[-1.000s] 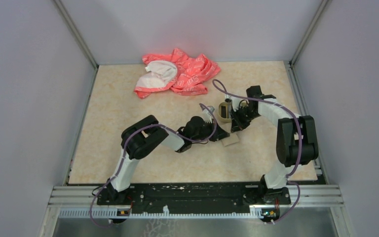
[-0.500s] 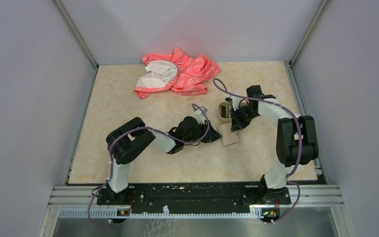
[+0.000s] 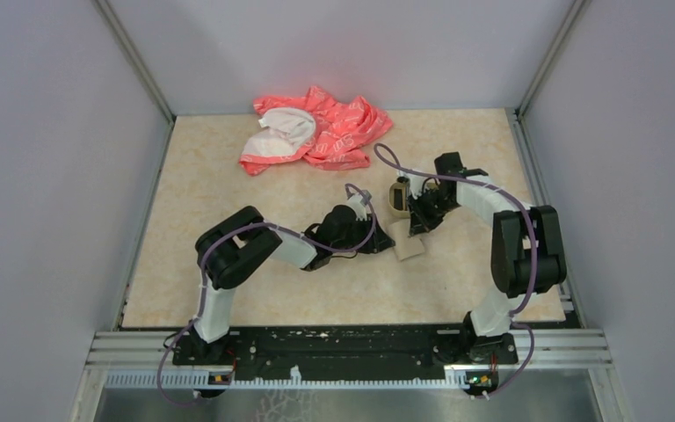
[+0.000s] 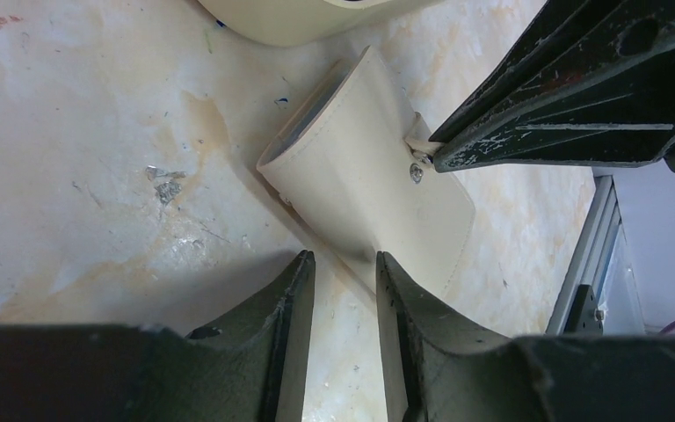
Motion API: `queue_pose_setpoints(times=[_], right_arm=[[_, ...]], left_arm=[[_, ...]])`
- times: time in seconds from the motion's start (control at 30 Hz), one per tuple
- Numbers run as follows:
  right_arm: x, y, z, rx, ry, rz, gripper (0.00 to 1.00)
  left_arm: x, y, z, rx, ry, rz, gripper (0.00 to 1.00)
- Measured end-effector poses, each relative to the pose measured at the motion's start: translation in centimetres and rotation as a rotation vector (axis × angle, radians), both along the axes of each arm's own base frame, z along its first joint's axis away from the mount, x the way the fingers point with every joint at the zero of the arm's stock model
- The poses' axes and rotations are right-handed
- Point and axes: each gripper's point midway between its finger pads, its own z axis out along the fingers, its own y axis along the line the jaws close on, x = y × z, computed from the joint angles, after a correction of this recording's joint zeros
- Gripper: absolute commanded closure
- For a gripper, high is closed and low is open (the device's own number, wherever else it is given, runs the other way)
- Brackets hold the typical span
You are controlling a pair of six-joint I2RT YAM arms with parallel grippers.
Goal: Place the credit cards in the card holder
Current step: Close the card holder at the center of the board.
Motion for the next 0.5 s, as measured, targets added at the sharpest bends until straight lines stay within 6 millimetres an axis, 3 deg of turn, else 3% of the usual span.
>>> queue_pose_setpoints(times=[0.5], right_arm=[[-0.59,-0.09,0.14,-0.032,-0.019,0.061,1.00]], left_arm=[[-0.28,-0.50,-0.10,-0.009,0.012,-0.025,0.65]])
